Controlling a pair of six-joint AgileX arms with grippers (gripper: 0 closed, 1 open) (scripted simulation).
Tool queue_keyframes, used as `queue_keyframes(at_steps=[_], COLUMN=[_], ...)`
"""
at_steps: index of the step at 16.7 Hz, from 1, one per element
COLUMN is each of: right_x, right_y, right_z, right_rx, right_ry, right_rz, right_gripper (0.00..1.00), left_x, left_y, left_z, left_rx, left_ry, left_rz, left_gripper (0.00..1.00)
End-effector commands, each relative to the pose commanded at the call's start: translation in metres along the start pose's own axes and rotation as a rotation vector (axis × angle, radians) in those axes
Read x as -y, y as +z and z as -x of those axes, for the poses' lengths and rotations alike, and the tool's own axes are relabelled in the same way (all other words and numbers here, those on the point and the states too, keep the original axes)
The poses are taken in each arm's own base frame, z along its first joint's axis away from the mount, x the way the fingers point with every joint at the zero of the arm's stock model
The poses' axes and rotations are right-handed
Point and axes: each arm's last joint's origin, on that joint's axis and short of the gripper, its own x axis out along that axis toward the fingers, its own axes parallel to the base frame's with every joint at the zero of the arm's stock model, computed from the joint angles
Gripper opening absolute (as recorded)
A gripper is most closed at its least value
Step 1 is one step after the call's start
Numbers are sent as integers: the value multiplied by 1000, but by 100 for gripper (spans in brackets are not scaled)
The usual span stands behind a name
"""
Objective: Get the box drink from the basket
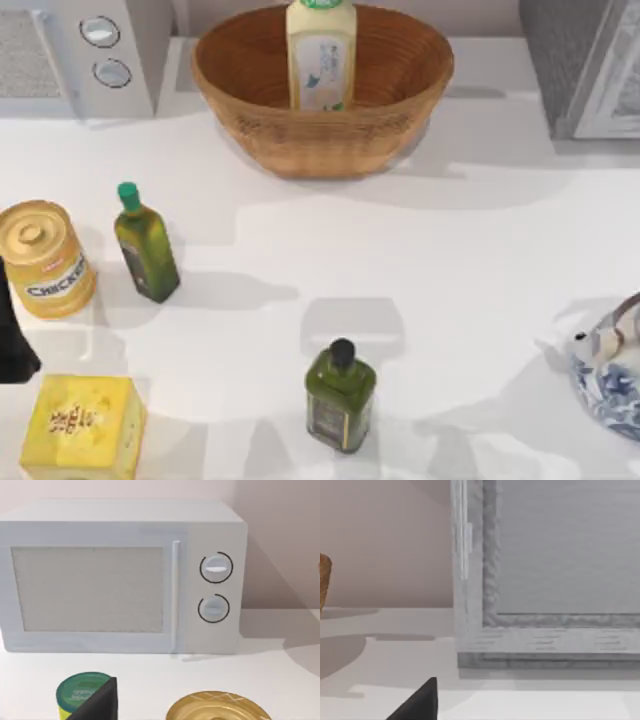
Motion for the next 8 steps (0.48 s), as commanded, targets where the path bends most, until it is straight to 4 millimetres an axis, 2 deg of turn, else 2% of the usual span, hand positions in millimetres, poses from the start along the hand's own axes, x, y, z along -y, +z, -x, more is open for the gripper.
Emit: queue_keyframes(at_steps=[4, 8], right_x=[0, 0], right_y=[0, 0], right_z=[0, 0], right_rx=[0, 0], right_ry=[0, 0], right_rz=[0, 0], right_gripper=[100, 100], left_x=[1, 6], left_y=[6, 38], left_z=[-1, -9], left_rx=[6, 33], left_ry=[1, 3], left_rz=[1, 6], left_gripper=[100, 100])
